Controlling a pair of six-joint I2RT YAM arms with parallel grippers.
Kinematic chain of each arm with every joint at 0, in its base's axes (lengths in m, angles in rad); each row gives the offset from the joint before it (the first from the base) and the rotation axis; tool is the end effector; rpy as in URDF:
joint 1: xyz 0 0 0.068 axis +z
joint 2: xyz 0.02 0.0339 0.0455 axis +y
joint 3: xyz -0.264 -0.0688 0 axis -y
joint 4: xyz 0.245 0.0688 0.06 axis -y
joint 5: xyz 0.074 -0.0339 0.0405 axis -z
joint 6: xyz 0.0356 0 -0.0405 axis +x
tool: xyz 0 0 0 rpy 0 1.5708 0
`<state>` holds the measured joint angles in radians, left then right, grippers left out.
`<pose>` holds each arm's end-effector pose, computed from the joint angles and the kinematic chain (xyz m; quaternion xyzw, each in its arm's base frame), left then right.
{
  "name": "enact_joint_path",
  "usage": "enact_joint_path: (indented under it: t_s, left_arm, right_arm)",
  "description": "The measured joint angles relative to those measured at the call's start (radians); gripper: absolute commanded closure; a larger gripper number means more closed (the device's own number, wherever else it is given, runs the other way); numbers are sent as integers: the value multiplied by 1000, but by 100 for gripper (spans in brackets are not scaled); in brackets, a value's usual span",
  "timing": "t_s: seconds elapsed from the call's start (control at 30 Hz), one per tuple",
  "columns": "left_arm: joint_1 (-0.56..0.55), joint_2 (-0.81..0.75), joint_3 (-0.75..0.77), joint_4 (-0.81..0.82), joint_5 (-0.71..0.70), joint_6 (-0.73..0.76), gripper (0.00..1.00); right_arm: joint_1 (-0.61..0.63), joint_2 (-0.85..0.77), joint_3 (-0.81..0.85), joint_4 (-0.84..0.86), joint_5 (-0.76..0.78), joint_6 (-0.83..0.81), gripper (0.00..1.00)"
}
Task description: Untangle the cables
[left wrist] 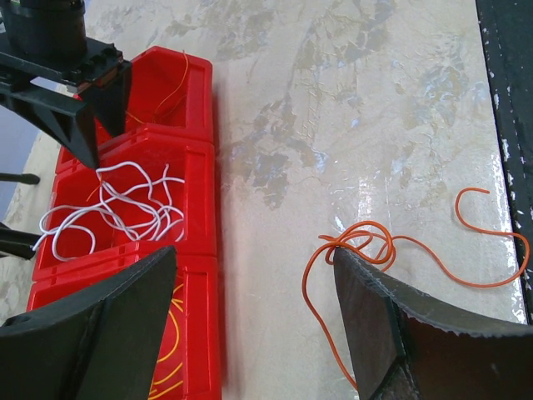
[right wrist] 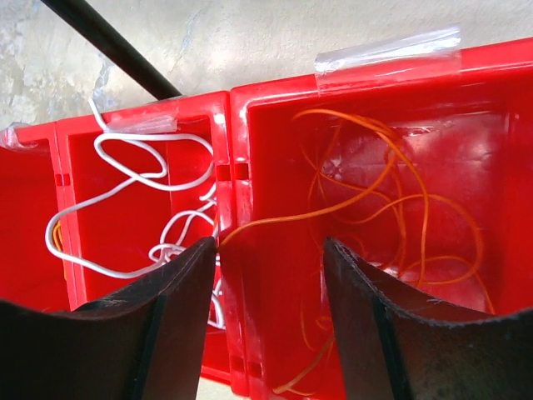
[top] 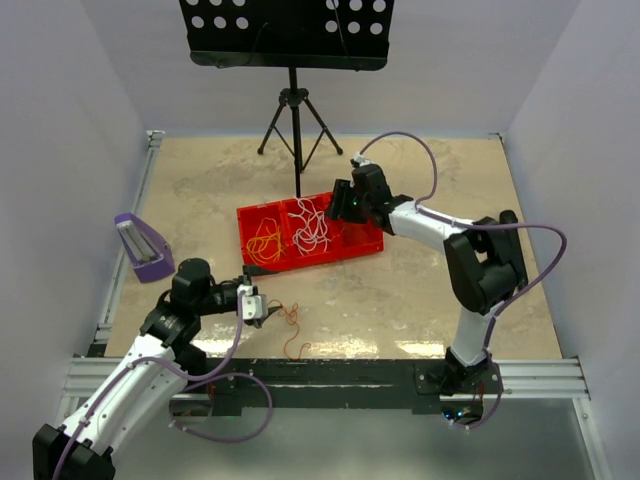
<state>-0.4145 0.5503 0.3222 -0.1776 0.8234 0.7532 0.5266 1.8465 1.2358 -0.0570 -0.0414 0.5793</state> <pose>0.1153 -0.0792 0.2158 0.6055 0.5172 -0.2444 0.5533 0.3563 0.2089 0.2083 0.0147 0.8995 0.2450 0.3615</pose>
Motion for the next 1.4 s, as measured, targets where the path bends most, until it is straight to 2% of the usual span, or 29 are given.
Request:
enact_joint_path:
  t_s: [0.17,0.4,0.53,0.73,0.83,0.9,0.93,1.03,1.1,1.2,1.4]
  left_arm:
    - [0,0,0,-1,-2,0,20]
    - [0,0,0,-3,-5,3,20]
    - [0,0,0,-3,-5,3,20]
    - [0,-1,0,-3,-5,3,20]
    - [0,-2,0,-3,-5,3,20]
    - [0,-4,0,-3,-6,3,20]
    - [0,-5,0,-4,-6,3,20]
    - [0,-7,0,-5,-6,3,20]
    - [0,-9,0,-7,-6,3,20]
    - [0,-11,0,-12,-6,9,20]
    - [0,-11,0,-11,-6,10,20]
  right_arm:
    - [3,17,0,23,-14,11,60]
    - [2,15,0,34,-19,16,63]
    - [2,-2,0,33,-10,16,73]
    - [-5,-68,-15,29,22,14,95]
    - [-6,-85,-18,31,35,11,99]
    - [-6,-87,-18,32,43,11,91]
    - [-6,-87,-19,32,45,10,82]
    - [-6,-87,-25,23,62,-5,63]
    - [-6,-88,-25,12,95,-25,55]
    - [-5,-100,-31,-12,154,-60,52]
    - [0,-119,-45,-48,250,-133,52]
